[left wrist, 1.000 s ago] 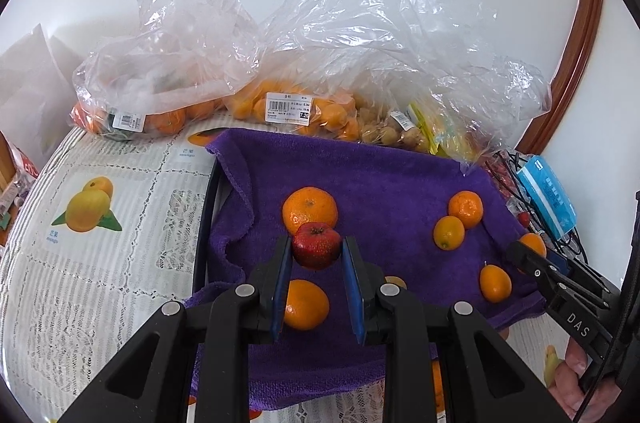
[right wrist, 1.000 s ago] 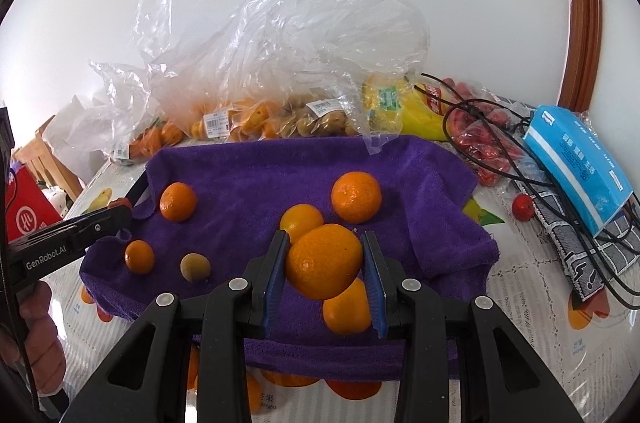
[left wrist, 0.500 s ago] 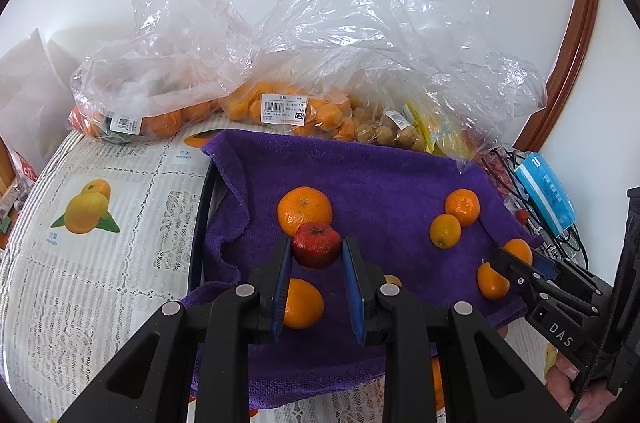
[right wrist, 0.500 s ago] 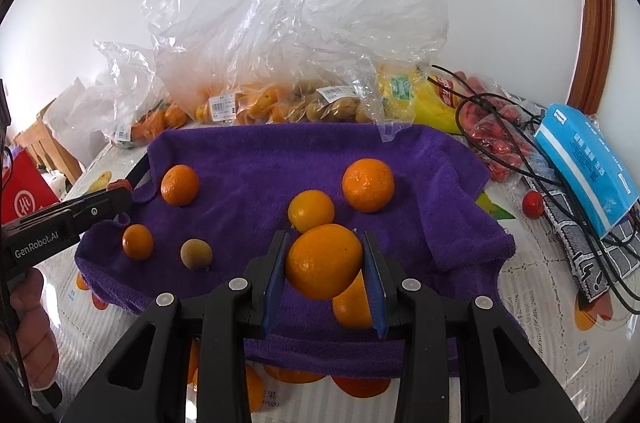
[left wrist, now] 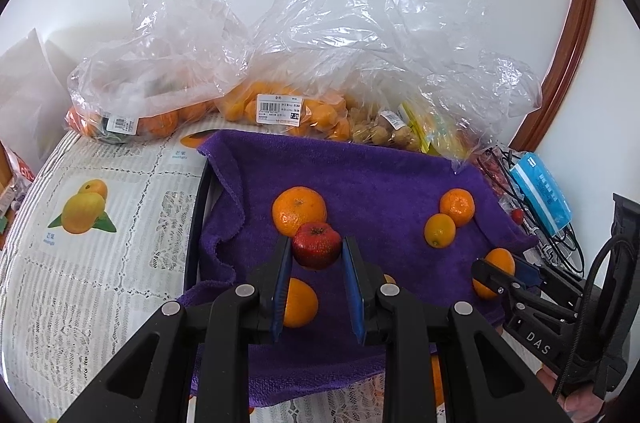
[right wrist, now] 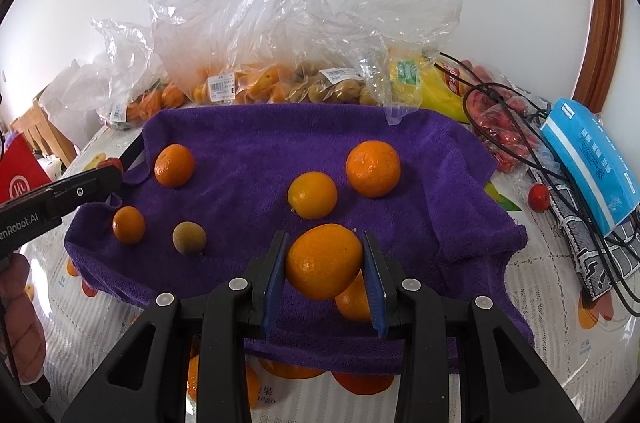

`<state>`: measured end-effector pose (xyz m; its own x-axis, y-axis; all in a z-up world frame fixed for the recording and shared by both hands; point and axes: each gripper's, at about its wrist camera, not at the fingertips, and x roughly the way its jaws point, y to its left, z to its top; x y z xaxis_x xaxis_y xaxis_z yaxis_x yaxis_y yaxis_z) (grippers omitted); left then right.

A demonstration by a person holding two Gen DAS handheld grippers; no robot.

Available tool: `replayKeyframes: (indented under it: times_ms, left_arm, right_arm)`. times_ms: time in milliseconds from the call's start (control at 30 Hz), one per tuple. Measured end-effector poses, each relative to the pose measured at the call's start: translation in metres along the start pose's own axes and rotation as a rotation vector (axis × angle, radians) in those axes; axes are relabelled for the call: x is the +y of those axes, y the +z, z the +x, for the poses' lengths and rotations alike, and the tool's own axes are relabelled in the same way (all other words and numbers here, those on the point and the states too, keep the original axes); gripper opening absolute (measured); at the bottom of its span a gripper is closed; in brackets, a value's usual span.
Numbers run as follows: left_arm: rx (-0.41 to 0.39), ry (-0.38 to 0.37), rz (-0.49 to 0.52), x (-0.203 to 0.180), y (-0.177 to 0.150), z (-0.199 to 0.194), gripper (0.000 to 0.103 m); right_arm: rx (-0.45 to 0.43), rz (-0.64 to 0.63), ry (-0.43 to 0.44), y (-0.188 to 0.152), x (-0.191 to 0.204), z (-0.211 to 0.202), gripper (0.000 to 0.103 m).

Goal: Organize fruits
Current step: 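Lower the red apple onto the towel while the right tool lowers its orange there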

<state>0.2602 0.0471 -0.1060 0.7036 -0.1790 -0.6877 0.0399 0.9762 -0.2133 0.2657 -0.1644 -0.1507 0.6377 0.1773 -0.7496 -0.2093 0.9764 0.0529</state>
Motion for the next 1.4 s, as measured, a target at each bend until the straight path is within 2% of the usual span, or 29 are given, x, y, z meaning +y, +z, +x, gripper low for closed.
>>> replayKeyframes:
  times_ms: [833,1167,1400]
  left_arm:
    - [0.025,-0.029,0.019,-0.006,-0.003,0.005,0.024]
    - [0.042,-0.053,0.021,-0.009,-0.004,0.008,0.024]
    - [0.082,-0.057,0.040,-0.013,-0.008,0.016,0.024]
  right_arm:
    - [0.016,-0.044,-0.011,-0.002,0.007,0.002,0.036]
    - [-0.020,-0.008,0.003,0.002,-0.001,-0.008,0.036]
    - [-0.038,0.035,-0.001,0.005,-0.010,-0.013,0.038]
